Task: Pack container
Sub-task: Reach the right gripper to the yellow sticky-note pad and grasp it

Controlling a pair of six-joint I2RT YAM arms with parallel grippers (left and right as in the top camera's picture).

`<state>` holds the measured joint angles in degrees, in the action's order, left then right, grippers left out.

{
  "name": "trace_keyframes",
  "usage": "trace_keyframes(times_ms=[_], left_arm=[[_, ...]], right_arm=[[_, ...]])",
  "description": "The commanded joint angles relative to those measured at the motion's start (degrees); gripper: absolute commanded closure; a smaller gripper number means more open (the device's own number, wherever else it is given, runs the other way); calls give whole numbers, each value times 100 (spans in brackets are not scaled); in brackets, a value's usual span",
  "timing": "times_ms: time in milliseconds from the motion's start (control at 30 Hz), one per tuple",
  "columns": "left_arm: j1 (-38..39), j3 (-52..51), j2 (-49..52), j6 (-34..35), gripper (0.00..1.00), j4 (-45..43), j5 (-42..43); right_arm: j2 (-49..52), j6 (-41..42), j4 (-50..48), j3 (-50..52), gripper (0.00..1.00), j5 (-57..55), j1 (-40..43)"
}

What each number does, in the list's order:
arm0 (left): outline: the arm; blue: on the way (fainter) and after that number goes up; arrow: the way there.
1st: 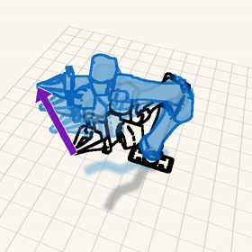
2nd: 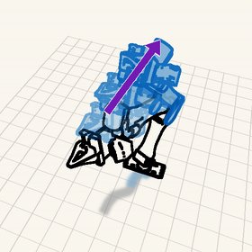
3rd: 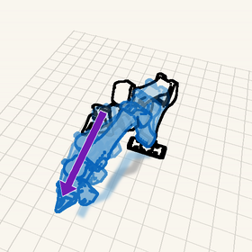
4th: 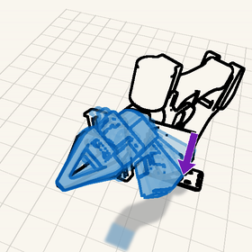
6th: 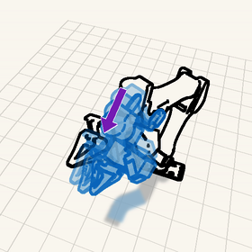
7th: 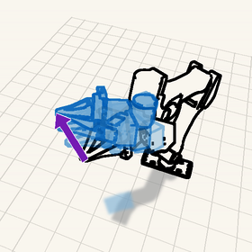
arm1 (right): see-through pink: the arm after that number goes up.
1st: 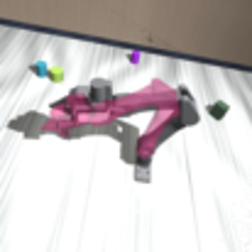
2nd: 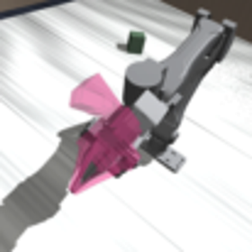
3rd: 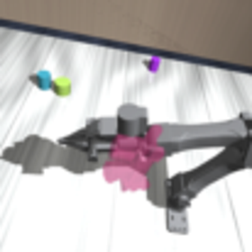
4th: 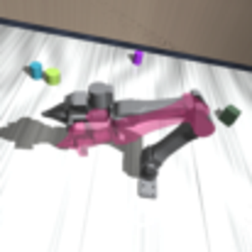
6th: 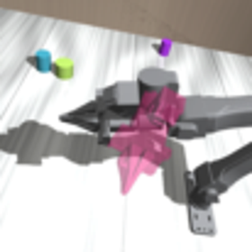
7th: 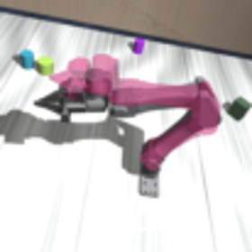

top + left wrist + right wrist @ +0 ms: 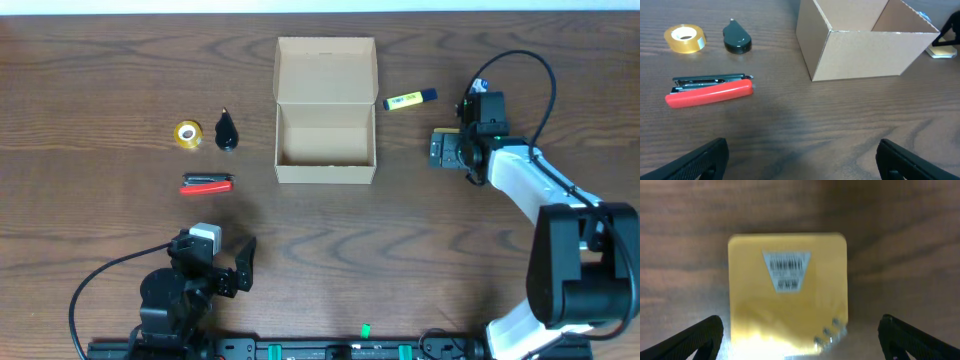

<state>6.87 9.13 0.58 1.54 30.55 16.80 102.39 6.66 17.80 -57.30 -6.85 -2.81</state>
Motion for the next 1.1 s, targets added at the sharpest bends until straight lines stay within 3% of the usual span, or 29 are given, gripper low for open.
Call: trace_keyframes(times_ms=[0,800,1067], left_arm=[[24,-68,-35,37,5,4,98],[24,-68,-35,37,5,4,98],[24,-68,-35,37,5,4,98]], right_arm=[[155,-186,-192,-101,1,22,74],[800,-245,-911,-101,2,284,133],[800,-111,-787,-101,30,282,133]])
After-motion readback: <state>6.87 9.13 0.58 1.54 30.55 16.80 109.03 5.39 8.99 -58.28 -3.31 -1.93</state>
